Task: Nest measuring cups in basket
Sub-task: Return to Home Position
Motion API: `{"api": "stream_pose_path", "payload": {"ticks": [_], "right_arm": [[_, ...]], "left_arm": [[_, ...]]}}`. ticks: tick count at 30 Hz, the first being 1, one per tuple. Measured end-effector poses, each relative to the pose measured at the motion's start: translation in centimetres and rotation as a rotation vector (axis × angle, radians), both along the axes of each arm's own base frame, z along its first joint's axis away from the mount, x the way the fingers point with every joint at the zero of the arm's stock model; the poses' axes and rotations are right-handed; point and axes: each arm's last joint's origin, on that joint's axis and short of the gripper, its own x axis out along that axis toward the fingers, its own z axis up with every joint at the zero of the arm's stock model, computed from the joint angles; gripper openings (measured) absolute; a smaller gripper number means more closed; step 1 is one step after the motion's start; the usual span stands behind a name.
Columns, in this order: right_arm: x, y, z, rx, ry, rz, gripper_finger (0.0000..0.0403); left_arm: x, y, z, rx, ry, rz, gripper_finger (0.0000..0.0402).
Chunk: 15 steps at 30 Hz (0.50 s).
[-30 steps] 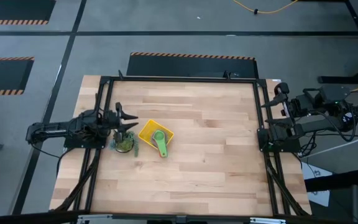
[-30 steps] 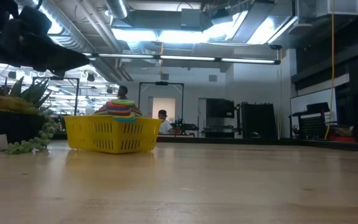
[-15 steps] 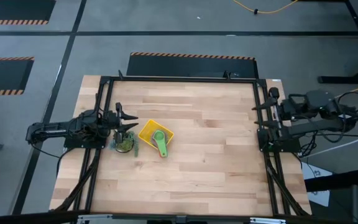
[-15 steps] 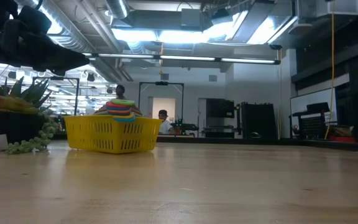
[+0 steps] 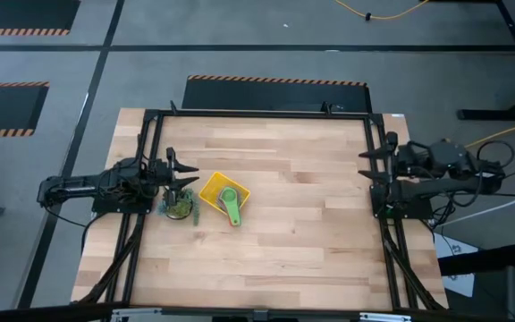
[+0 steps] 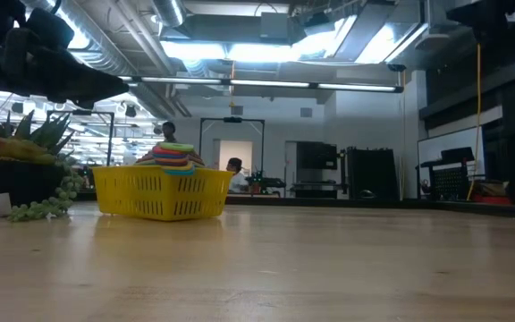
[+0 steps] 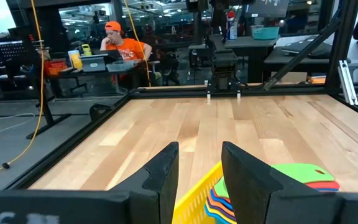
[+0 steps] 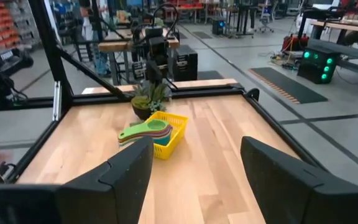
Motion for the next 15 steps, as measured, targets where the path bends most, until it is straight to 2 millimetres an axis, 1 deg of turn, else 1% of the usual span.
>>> {"api": "stream_pose_path", "payload": {"ticks": [8, 15], "right_arm": [[-0.1, 0.0, -2.8, 0.0, -0.055, 0.001, 0.0248], [-0.5, 0.0, -3.4, -0.001, -0.12, 0.021, 0.0248]], "left_arm": [[0.0, 0.0, 0.0, 0.0, 0.0, 0.0, 0.0115], [0.0, 0.0, 0.0, 0.0, 0.0, 0.0, 0.0115]]}}
